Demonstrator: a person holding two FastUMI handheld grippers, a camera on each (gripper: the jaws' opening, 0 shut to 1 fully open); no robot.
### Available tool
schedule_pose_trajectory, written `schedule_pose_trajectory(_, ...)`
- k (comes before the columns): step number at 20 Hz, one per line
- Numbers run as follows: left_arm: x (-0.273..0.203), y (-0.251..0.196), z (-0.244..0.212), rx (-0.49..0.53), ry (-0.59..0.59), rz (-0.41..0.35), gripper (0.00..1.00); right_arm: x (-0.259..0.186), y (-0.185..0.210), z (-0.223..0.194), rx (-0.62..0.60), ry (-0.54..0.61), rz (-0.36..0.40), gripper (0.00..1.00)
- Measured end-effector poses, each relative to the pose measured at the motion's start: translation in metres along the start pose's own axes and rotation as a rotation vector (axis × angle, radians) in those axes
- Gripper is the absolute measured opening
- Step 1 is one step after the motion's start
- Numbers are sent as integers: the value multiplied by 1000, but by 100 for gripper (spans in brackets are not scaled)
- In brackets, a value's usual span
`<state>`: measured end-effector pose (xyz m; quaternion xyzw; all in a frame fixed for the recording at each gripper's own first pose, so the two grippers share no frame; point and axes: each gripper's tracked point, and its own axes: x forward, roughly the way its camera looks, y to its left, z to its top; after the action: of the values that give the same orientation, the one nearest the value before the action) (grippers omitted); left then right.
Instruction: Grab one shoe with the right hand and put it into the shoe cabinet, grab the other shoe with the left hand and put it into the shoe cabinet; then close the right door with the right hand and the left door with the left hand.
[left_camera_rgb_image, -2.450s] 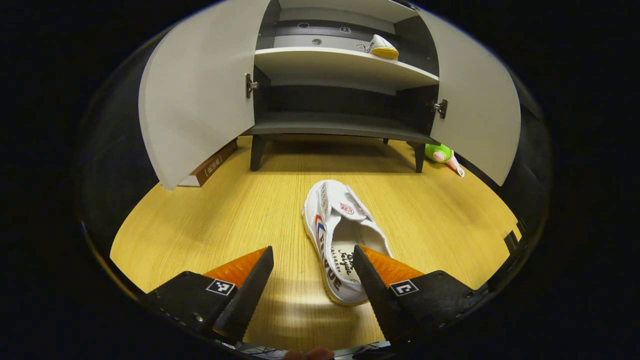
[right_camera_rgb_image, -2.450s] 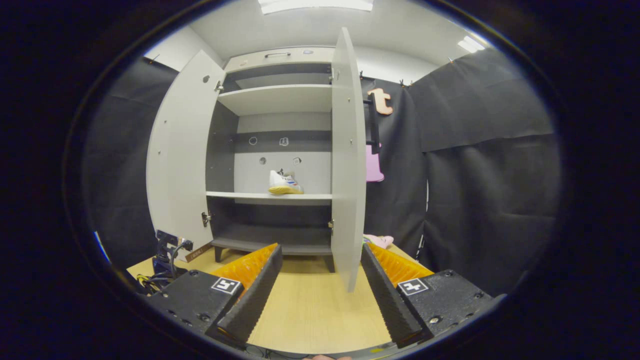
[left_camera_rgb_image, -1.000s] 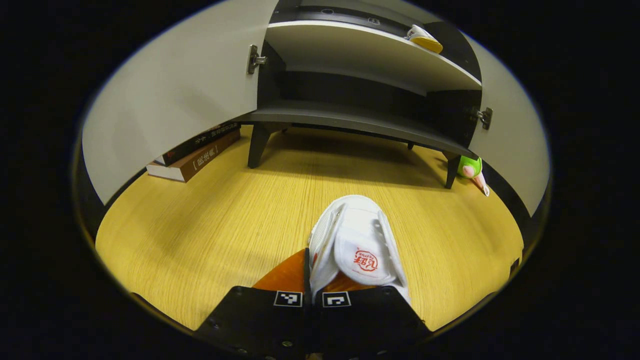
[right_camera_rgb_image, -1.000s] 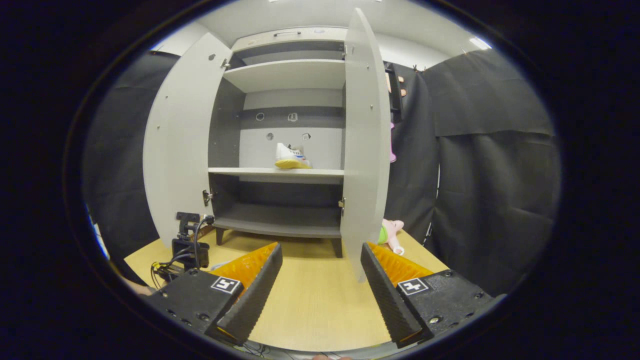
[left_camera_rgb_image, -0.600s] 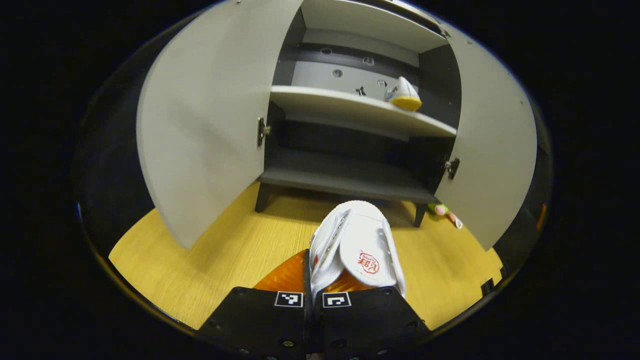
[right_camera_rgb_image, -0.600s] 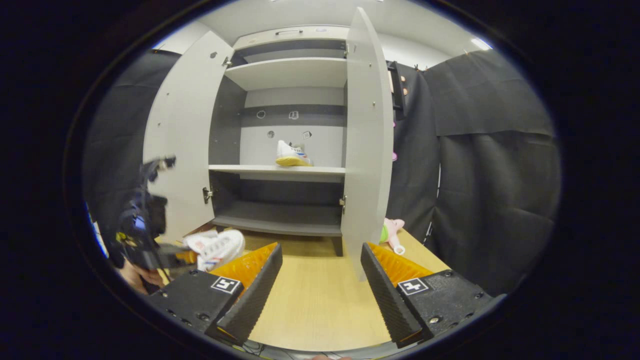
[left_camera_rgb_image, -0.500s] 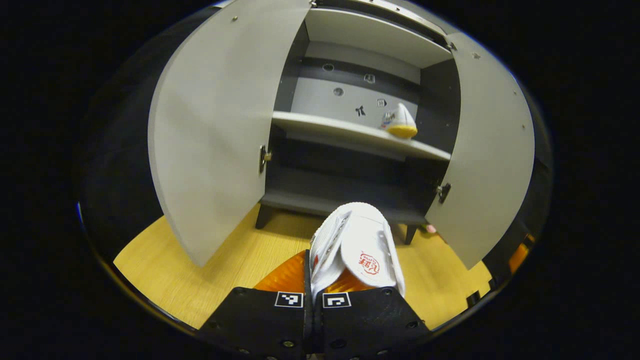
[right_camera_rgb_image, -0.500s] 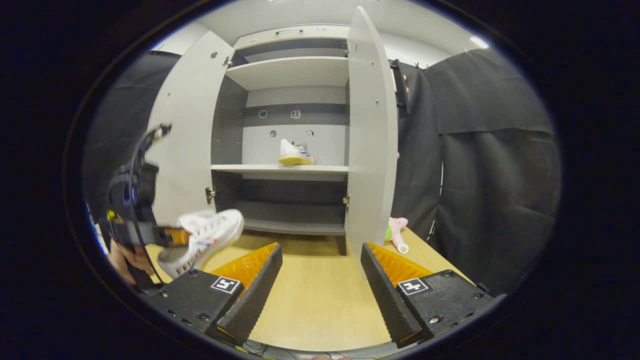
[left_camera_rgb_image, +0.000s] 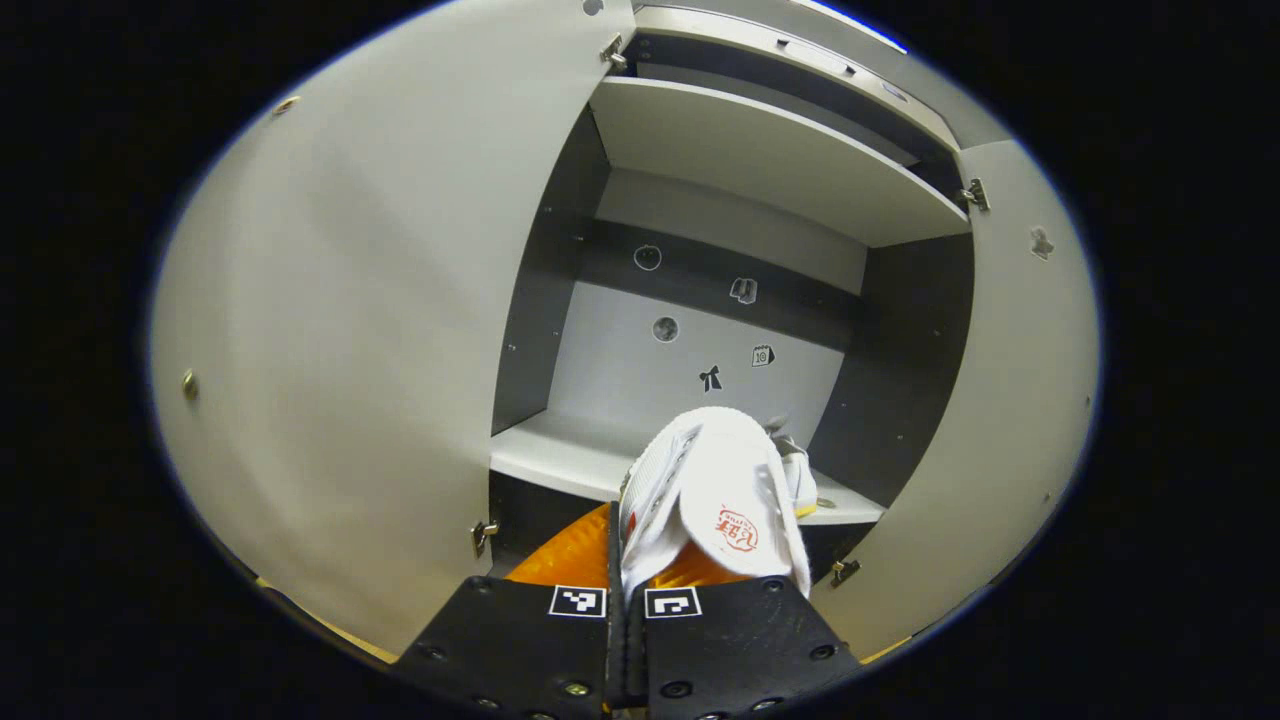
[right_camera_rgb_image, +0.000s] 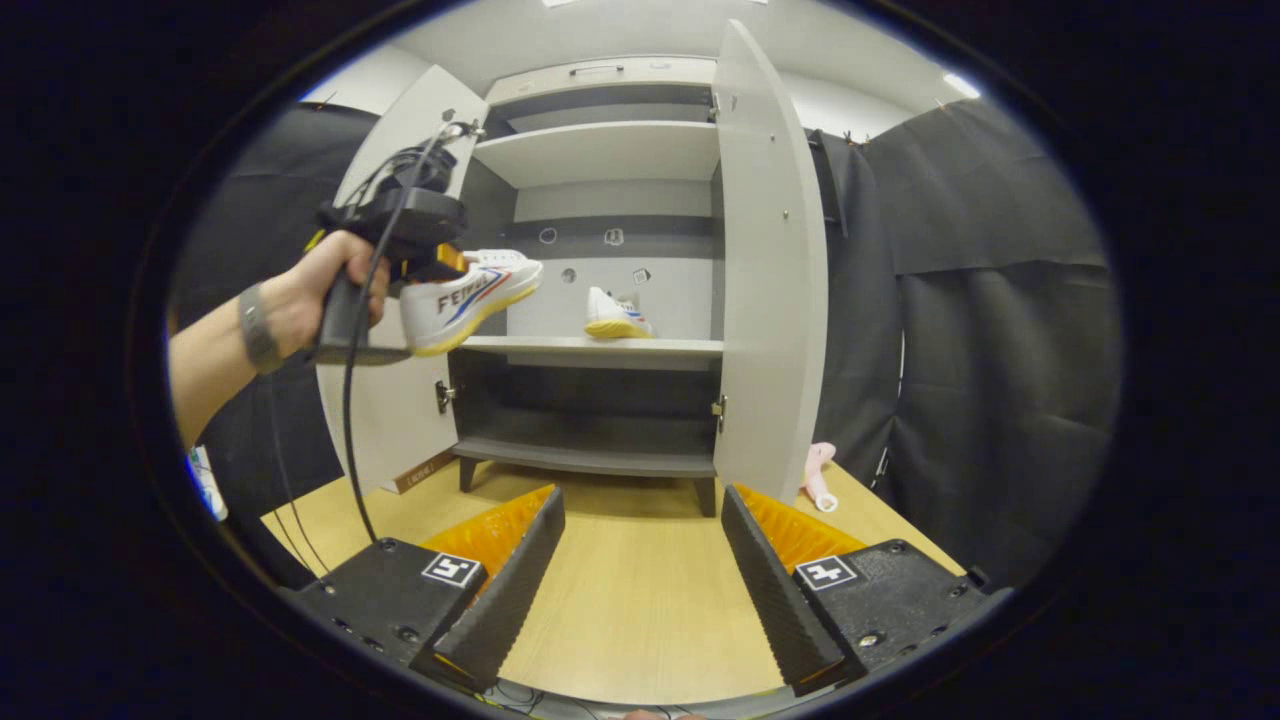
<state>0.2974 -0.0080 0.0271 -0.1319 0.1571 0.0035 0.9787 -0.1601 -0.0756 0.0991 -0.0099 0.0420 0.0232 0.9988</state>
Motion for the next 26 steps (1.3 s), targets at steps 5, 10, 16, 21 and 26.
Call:
schedule_pose_trajectory(5, 74, 2, 25, 65, 65, 58, 0, 2, -11, 11, 40, -21, -32, 99)
schedule_pose_trajectory(10, 145, -8, 38, 61, 213, 133, 0, 6, -27, 11, 46, -1, -67, 99)
schedule_pose_trajectory(16, 202, -8, 10, 81, 359, 169, 0, 11, -41, 12, 38, 1, -115, 99)
schedule_pose_trajectory(21, 215, -8, -7, 43, 443, 171, 0, 12, -50, 11, 33, 13, -139, 99)
schedule_pose_trajectory(26, 207, -17, -2, 13, 447, 128, 33, 13, -46, 7, 36, 24, -129, 99)
